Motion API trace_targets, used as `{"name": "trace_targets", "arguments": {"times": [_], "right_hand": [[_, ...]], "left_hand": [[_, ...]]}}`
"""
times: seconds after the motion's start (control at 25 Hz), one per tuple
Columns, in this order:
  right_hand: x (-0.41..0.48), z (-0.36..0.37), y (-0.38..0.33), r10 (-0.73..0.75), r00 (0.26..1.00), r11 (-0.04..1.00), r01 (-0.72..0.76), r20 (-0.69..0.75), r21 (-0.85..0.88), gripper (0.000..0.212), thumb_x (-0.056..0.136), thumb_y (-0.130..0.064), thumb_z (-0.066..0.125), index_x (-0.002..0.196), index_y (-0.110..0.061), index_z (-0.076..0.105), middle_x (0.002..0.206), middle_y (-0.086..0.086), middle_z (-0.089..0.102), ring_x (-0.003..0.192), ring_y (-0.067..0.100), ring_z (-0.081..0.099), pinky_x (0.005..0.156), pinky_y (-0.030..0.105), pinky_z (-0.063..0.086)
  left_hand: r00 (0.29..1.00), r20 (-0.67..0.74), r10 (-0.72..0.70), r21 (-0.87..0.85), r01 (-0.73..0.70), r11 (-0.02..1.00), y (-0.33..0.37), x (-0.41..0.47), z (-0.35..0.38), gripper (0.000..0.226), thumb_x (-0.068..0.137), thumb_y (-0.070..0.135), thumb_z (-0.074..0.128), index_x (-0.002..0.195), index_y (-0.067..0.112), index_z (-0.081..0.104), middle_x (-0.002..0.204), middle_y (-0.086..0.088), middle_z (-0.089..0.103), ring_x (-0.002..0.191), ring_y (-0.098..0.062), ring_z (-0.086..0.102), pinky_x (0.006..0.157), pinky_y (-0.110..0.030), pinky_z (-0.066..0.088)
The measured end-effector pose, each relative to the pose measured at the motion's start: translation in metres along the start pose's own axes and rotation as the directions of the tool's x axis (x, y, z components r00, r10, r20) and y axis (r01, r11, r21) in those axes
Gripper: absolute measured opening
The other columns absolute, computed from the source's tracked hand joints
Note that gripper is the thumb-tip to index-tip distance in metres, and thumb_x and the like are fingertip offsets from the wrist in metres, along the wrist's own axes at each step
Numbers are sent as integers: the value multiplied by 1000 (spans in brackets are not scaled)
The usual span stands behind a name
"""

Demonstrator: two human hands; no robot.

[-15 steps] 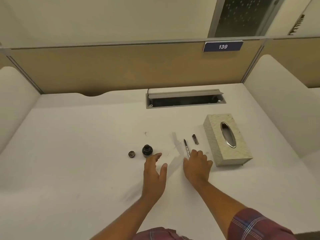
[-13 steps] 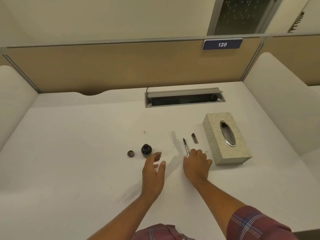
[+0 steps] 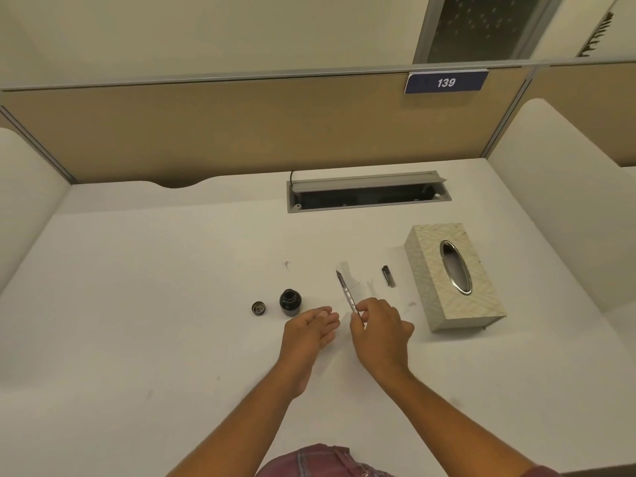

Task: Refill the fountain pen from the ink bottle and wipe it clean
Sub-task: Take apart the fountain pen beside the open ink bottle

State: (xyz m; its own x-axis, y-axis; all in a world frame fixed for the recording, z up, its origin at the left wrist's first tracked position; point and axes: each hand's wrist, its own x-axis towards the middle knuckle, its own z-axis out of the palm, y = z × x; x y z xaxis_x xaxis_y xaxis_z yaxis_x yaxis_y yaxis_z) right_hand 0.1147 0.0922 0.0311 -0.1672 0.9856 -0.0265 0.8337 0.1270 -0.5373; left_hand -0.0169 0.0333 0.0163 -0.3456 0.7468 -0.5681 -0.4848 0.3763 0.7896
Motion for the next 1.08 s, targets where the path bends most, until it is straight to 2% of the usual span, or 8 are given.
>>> {"name": "trace_targets", "arguments": {"times": [0.16, 0.28, 0.6, 0.68, 0.76, 0.88, 0.96, 1.08], "right_hand": [[-23, -10, -12, -84, 995, 996, 82, 55, 37, 12, 99, -34, 59, 108, -31, 65, 101, -12, 65, 96, 12, 59, 86, 36, 35], [-33, -11, -14, -138, 988, 990, 135, 70, 42, 12, 99, -35, 59, 108, -32, 65, 100, -12, 65, 93, 11, 60, 87, 35, 35], [-41, -15, -21, -185, 971, 982, 186, 151, 6, 16, 100, -38, 56, 112, -31, 64, 105, -12, 64, 96, 10, 61, 89, 35, 32], [-41, -14, -20, -125, 969, 989, 104, 213, 109, 16, 102, -42, 52, 107, -33, 64, 102, -13, 66, 93, 7, 61, 91, 34, 36], [-36, -16, -19, -4, 936, 960, -95, 353, 264, 25, 104, -41, 46, 99, -29, 67, 96, -10, 71, 87, 7, 64, 90, 37, 46], [-32, -25, -20, 80, 764, 793, -438, 640, 424, 33, 105, -31, 44, 100, -21, 75, 91, 0, 79, 79, 14, 66, 81, 32, 50], [-30, -30, -19, 48, 698, 745, -501, 715, 440, 32, 104, -27, 47, 103, -18, 77, 92, 2, 80, 78, 14, 66, 81, 32, 48], [-30, -29, -19, 41, 715, 731, -497, 698, 467, 28, 104, -23, 52, 102, -15, 78, 89, 2, 80, 76, 11, 66, 75, 24, 49]], "left_hand": [[996, 91, -7, -140, 19, 990, 13, -4, -5, 28, 112, 16, 50, 129, 5, 69, 124, -15, 80, 120, -28, 75, 110, -44, 55], [991, 135, 10, -252, 25, 967, 20, -9, -8, 30, 111, 16, 52, 130, -1, 69, 127, -21, 78, 123, -33, 74, 109, -48, 54], [993, 121, -5, -312, 42, 949, 18, -12, -17, 31, 110, 14, 54, 130, -6, 67, 128, -28, 75, 121, -37, 74, 106, -50, 56], [992, 122, -9, -318, 48, 947, 20, -12, -19, 31, 110, 14, 53, 130, -6, 66, 128, -28, 74, 121, -37, 74, 105, -50, 56], [992, 124, -12, -319, 51, 947, 21, -13, -21, 31, 110, 13, 52, 129, -7, 66, 128, -28, 75, 121, -37, 74, 106, -50, 55], [993, 118, -18, -325, 56, 944, 21, -15, -22, 30, 111, 12, 51, 129, -7, 65, 126, -26, 76, 120, -35, 75, 104, -48, 56], [993, 115, -25, -343, 63, 937, 21, -17, -23, 30, 110, 11, 51, 128, -8, 65, 125, -26, 76, 118, -35, 76, 100, -45, 58], [995, 99, -24, -355, 57, 933, 22, -19, -23, 27, 110, 9, 50, 124, -8, 66, 124, -27, 77, 114, -34, 78, 97, -43, 60]]}}
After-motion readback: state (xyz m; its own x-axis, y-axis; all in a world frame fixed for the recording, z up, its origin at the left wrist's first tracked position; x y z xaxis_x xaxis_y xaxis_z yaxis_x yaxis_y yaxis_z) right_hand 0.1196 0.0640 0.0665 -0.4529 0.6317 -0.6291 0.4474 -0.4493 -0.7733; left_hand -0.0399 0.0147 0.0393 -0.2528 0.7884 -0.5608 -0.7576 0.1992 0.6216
